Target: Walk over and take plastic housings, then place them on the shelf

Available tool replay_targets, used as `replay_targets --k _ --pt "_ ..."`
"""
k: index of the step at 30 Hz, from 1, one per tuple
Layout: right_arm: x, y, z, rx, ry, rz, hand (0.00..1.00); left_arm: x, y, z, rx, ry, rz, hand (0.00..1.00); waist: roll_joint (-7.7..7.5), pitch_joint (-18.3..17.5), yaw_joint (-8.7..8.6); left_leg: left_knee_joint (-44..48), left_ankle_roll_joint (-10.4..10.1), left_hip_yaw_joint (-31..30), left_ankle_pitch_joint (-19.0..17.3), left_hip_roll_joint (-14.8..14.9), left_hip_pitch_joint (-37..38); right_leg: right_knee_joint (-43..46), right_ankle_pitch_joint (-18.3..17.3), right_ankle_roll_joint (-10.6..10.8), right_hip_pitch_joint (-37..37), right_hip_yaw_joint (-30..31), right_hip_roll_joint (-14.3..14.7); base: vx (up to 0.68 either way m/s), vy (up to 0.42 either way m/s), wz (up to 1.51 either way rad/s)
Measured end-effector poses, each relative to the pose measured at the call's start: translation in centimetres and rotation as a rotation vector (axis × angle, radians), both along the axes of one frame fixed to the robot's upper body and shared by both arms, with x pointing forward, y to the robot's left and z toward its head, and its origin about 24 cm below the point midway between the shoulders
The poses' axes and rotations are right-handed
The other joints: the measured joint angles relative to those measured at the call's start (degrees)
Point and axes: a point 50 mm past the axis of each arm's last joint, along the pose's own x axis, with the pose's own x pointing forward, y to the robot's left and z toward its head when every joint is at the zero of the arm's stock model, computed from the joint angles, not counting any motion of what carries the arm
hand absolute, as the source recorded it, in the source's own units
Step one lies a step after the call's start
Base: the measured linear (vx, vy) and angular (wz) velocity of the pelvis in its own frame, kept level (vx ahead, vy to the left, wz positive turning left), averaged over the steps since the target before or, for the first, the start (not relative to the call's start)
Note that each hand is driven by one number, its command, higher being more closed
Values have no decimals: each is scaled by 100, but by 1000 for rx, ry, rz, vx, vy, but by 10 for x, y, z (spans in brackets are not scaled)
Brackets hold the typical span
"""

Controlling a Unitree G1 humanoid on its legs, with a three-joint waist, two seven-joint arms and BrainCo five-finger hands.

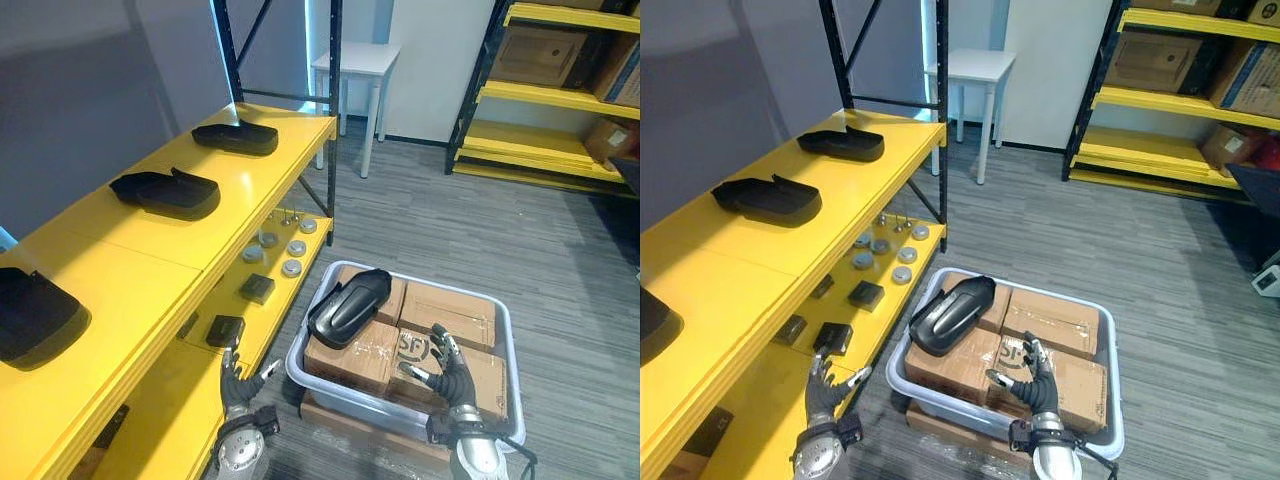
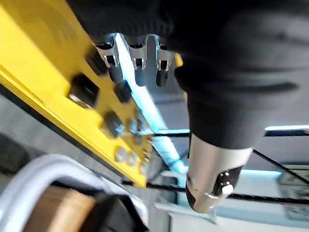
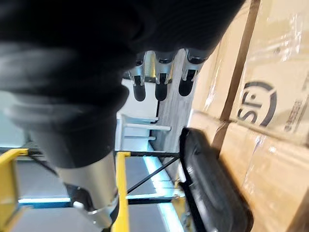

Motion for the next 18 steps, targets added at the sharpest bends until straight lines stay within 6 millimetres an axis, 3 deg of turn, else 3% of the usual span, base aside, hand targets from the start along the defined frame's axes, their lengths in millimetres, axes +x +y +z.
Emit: replay_targets --k 2,3,4,6,8,11,14,18 --pt "25 6 5 -19 1 -9 0 -2 7 -6 58 37 -23 0 118 127 57 -839 144 -291 155 -139 -34 5 46 79 -119 152 2 -20 156 -55" --pt "37 8 10 -40 -2 -24 0 -3 8 -10 68 57 -30 0 200 213 140 -1000 40 -316 545 -137 -24 23 81 151 -186 270 38 -1 151 -51" --pt "52 12 20 -21 -18 -69 0 -2 9 -16 87 85 -46 0 140 365 250 -1041 83 -168 574 -228 -43 11 141 241 -276 363 -62 11 221 -35" --pt "72 18 46 7 -86 -113 0 5 9 -19 119 105 -78 0 166 703 283 -956 128 -135 601 -354 -134 -6 212 349 -330 362 -206 2 211 -6" --pt "91 26 82 8 -175 -149 0 8 9 -26 163 141 -106 0 164 886 456 -826 148 -18 592 -382 -426 -28 328 410 -609 506 -237 -2 113 -19" --pt "105 20 121 65 -274 -268 0 11 7 -35 215 190 -145 0 154 1197 555 -835 182 17 612 -397 -557 -120 464 426 -734 545 -248 6 59 -10" --pt "114 10 131 88 -259 -377 0 7 7 -51 230 266 -145 0 144 1247 618 -847 224 83 639 -397 -800 -171 561 422 -993 631 -226 -11 38 -15" --pt "122 -12 128 93 -178 -510 0 1 3 -68 240 357 -171 0 148 1309 664 -839 262 -9 669 -401 -1020 -331 690 416 -1104 587 -200 -16 -1 3"
